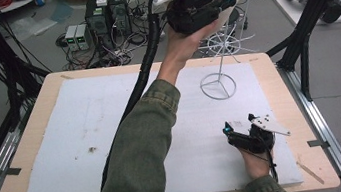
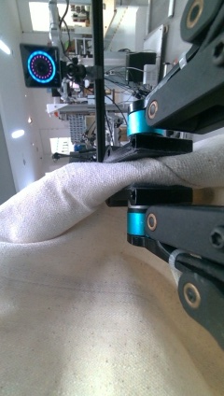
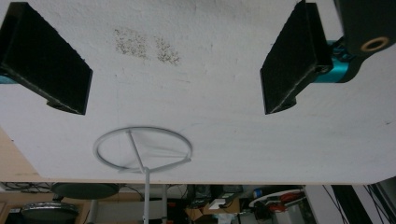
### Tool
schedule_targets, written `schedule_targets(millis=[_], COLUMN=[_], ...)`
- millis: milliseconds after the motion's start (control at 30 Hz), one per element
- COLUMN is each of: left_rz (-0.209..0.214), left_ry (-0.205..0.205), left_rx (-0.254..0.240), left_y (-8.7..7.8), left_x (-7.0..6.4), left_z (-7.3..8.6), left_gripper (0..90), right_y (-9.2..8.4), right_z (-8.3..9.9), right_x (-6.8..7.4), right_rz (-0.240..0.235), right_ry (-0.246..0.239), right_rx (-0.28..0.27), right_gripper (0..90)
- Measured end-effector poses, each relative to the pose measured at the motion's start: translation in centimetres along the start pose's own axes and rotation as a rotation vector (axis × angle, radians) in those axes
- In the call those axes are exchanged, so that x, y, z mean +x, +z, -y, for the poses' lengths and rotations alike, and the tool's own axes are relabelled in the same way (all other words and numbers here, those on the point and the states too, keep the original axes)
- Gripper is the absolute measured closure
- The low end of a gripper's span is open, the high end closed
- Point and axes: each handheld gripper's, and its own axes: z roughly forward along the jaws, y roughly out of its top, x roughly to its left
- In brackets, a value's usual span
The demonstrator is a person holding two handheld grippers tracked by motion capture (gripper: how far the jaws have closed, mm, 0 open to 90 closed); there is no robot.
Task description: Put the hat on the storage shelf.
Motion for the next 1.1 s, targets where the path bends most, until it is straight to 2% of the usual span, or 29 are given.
schedule_targets(millis=[67,167,267,400,633,767,833,967,1100], left_rz=[0.007,0.012,-0.004,-0.012,-0.023,-0.023,-0.019,-0.009,-0.002], left_ry=[-0.021,-0.03,-0.037,-0.066,-0.078,-0.105,-0.137,-0.206,-0.217], left_rx=[-0.004,0.004,0.029,0.033,0.072,0.078,0.085,0.034,0.026], left_y=[0.2,0.6,1.0,1.1,1.0,0.8,0.6,-0.2,-0.7], left_x=[0.0,-0.1,0.0,0.1,0.3,0.4,0.5,0.7,0.7], left_z=[0.4,1.1,1.7,2.1,3.1,4.3,4.8,5.7,6.0], left_gripper=[79.2,78.6,78.3,78.1,78.1,78.1,77.9,78.1,78.0], right_y=[-0.1,0.0,0.0,0.1,0.0,0.0,0.0,-0.1,0.0], right_z=[0.0,0.0,0.0,0.0,0.0,0.0,0.0,0.0,0.0], right_x=[0.1,-0.1,0.0,0.0,0.0,0.0,0.1,0.0,0.0], right_rz=[-0.002,0.0,-0.002,-0.001,-0.002,-0.001,-0.002,0.0,0.001], right_ry=[0.006,0.004,0.0,-0.004,0.0,-0.004,-0.003,-0.007,-0.004], right_rx=[0.005,0.001,0.001,0.001,0.003,0.005,0.005,0.005,0.009], right_gripper=[8.0,8.0,8.0,8.0,8.0,8.0,8.0,8.0,8.0])
